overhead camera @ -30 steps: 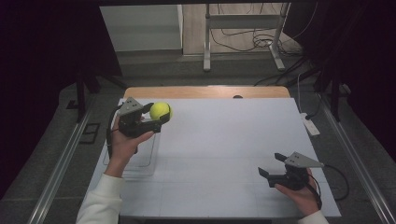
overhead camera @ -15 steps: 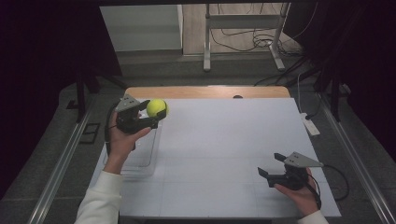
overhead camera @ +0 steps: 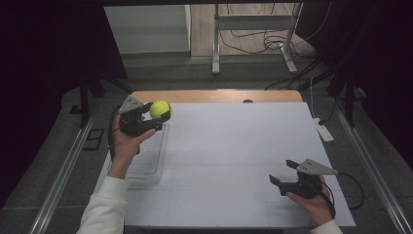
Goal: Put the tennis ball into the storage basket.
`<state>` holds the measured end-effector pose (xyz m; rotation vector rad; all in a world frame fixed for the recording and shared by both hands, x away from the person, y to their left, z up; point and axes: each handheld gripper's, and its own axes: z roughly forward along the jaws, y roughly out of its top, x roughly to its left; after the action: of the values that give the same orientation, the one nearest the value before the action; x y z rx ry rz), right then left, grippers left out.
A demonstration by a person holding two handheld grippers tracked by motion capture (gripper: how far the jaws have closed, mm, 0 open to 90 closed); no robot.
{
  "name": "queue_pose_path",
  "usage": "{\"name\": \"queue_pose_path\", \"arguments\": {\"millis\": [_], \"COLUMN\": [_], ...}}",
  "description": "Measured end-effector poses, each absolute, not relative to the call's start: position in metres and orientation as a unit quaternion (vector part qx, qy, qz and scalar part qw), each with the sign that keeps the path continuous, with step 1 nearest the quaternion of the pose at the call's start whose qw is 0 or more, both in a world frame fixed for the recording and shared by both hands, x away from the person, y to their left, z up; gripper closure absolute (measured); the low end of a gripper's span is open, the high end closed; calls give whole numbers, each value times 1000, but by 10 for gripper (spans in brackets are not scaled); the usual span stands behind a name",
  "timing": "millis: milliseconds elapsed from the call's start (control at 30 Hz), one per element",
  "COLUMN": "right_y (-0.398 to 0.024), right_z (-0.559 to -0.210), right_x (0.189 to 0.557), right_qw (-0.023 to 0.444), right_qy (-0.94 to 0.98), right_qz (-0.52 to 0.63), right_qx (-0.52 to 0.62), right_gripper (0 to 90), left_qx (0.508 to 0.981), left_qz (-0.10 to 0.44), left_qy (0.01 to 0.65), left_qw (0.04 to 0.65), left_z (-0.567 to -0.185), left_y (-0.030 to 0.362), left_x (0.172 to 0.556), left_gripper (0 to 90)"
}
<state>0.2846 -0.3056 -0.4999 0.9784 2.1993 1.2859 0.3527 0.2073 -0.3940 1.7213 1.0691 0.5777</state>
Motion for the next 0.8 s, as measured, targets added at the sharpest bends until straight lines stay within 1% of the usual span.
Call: {"name": "queue_pose_path", "arguments": {"millis": [800], "right_y": [-304], "right_z": [-500], "right_x": [286], "right_qw": [205], "right_qy": [791], "right_qz": [459], "right_qx": [349], "right_gripper": [123], "left_qx": [695], "left_qz": [247], "left_qy": [468], "left_qw": [488], "left_z": [-400], "left_y": [225], "left_x": [366], "left_gripper": [265]}}
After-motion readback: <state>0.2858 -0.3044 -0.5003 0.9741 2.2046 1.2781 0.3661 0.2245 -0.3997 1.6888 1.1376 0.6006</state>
